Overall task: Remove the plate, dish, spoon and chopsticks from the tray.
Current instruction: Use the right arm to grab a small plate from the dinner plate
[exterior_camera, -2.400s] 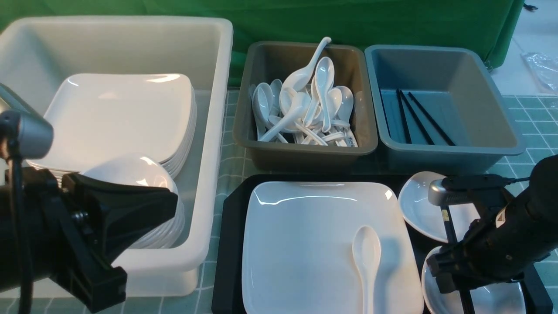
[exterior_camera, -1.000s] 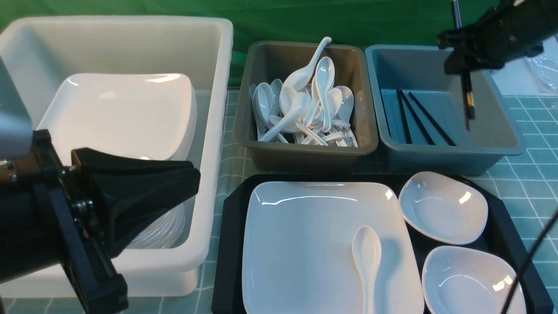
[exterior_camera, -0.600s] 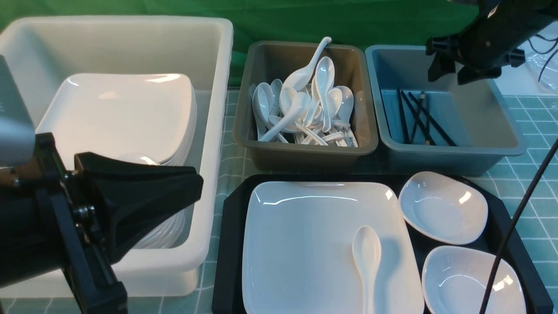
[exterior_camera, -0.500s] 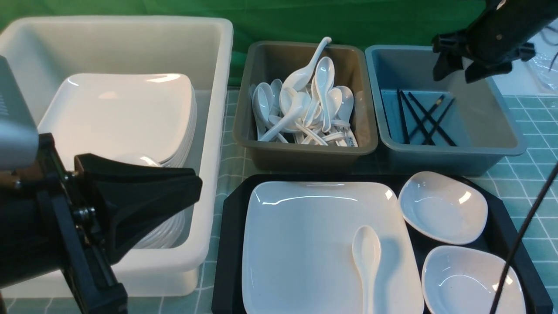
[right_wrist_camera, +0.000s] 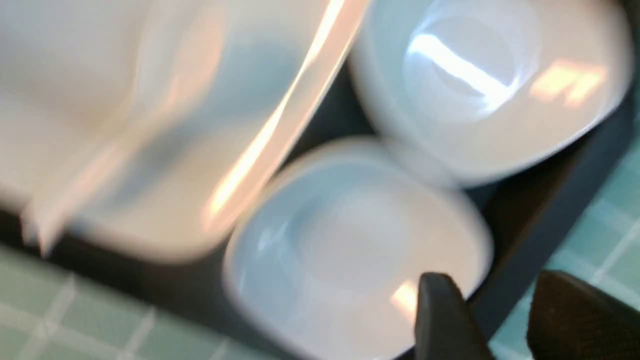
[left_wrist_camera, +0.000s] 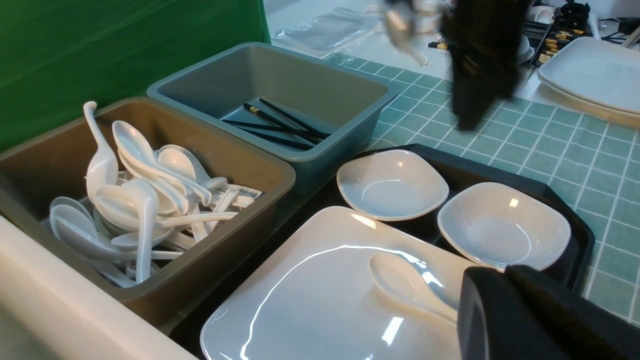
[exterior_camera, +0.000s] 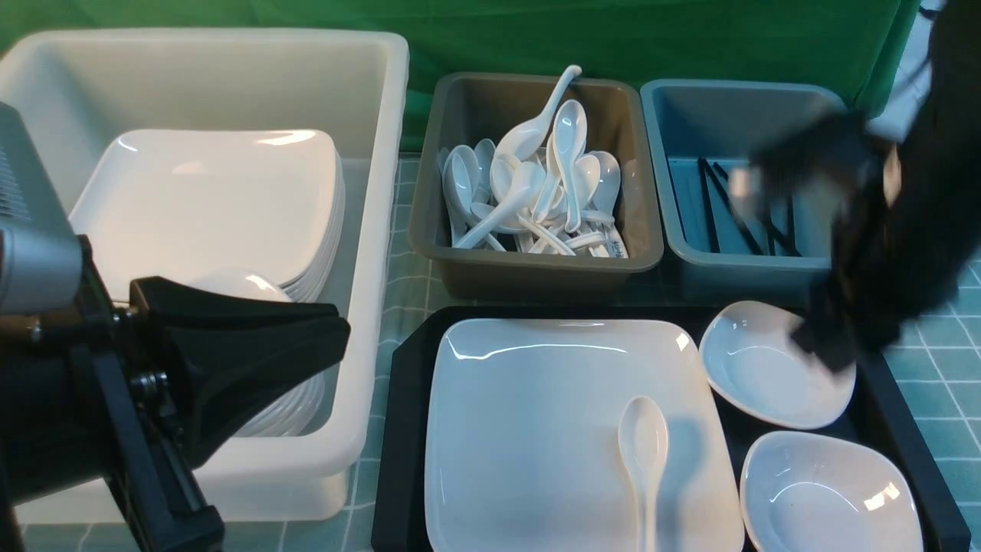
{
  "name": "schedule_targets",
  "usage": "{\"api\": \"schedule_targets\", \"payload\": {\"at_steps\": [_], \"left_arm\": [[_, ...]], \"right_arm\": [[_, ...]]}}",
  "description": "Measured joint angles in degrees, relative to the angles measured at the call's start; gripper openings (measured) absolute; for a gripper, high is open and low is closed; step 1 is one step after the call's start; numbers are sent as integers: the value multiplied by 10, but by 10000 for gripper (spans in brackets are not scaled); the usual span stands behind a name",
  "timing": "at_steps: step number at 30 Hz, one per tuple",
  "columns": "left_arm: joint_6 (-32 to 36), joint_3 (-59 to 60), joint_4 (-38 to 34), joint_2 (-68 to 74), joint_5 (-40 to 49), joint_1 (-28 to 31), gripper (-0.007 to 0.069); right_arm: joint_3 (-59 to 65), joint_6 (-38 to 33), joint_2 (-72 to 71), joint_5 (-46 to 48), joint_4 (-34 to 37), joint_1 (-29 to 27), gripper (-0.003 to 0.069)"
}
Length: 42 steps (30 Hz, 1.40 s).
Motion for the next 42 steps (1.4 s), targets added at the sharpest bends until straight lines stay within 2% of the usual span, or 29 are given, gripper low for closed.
{"api": "schedule_targets", "payload": {"at_steps": [3,4,5,6,9,11,19,27,33,42], "left_arm": [[0,0,0,0,0,0,17],[0,0,0,0,0,0,17],[0,0,0,0,0,0,17],[0,0,0,0,0,0,17],[0,0,0,0,0,0,17],[0,0,0,0,0,0,17],[-1,0,0,0,0,0,17],[-3,0,0,0,4,0,17],[-4,0,1,0,5,0,17],[-4,0,1,0,8,0,17]], "right_arm": [[103,-16,-34,-71,-5,32,341],[155,-22,-43,-117,-7,42,378],[161,-24,-45,-123,-7,44,378],[201,-27,-48,-165,-7,49,430],[258,-28,-46,-248,-8,50,529],[269,-27,-42,-273,-8,50,552],[275,-15,-7,-314,-8,51,566],[223,24,-28,-252,-9,51,568],[229,67,-35,-227,-1,51,573],[281,69,3,-325,15,51,573]]}}
